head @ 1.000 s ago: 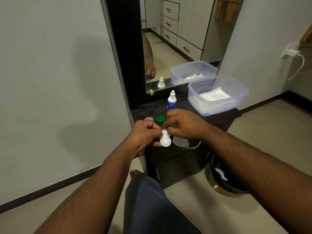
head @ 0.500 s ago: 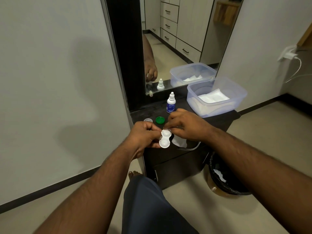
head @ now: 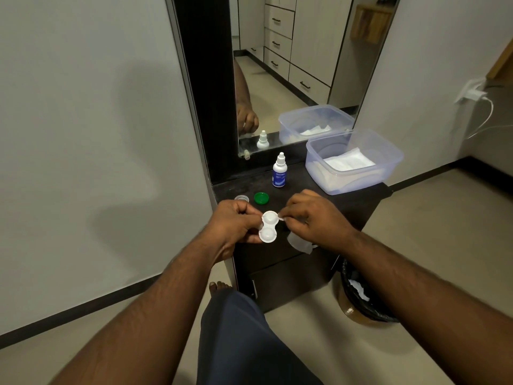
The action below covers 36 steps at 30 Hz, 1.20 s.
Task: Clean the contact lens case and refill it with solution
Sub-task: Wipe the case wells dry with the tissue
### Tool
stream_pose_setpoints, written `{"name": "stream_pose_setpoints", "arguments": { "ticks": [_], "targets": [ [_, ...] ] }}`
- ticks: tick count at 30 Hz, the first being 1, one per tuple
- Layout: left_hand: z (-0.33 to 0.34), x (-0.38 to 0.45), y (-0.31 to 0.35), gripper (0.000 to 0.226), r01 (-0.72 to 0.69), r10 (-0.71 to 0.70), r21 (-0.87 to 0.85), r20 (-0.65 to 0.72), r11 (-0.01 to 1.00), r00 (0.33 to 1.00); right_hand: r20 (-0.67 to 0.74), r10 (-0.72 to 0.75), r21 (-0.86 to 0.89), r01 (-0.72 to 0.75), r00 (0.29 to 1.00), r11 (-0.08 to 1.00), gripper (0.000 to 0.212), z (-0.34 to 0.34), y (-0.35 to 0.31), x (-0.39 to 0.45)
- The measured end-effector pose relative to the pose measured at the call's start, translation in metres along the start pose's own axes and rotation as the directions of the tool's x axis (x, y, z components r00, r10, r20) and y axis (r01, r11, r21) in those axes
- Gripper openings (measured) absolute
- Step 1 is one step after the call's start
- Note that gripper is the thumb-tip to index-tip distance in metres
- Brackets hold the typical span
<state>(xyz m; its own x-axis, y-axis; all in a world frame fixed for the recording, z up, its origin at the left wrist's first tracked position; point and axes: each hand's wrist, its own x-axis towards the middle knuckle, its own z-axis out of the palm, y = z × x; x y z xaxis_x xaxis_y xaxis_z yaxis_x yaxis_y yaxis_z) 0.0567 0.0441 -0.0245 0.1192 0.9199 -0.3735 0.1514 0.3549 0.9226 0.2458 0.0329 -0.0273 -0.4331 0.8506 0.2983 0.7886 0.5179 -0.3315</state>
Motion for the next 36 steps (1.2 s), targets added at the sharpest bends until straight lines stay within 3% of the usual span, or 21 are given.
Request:
{"name": "stream_pose_setpoints", "arguments": {
  "ticks": [8,16,22,31,36],
  "targets": [
    [0.001,-0.001,0.0,0.012,-0.011,0.011,-0.025,-0.002,1.0,1.0,-0.126,-0.005,-0.005,0.005,0.992,1.0,0.021,0.009,-0.003,-0.005],
    [-0.001,0.003,-0.003,0.012,-0.02,0.02,-0.025,0.008,0.999,1.0,-0.215,0.141,0.307,-0.07,0.966,0.949,0.013,0.015,-0.003,-0.005],
    [-0.002,0.002,-0.003,0.011,-0.025,0.026,-0.037,0.025,0.999,0.999,-0.126,0.265,0.494,-0.171,0.956,0.852,0.014,0.014,-0.007,0.009],
    [-0.003,0.004,-0.003,0.011,-0.029,0.031,-0.026,0.064,0.999,0.997,-0.059,0.222,0.458,-0.171,0.973,0.872,0.015,0.01,-0.005,0.012],
    [-0.003,0.004,-0.005,0.011,-0.051,0.052,-0.023,0.058,0.998,0.997,0.129,0.102,0.37,-0.143,0.986,0.918,0.017,0.0,-0.008,0.032]
  ]
}}
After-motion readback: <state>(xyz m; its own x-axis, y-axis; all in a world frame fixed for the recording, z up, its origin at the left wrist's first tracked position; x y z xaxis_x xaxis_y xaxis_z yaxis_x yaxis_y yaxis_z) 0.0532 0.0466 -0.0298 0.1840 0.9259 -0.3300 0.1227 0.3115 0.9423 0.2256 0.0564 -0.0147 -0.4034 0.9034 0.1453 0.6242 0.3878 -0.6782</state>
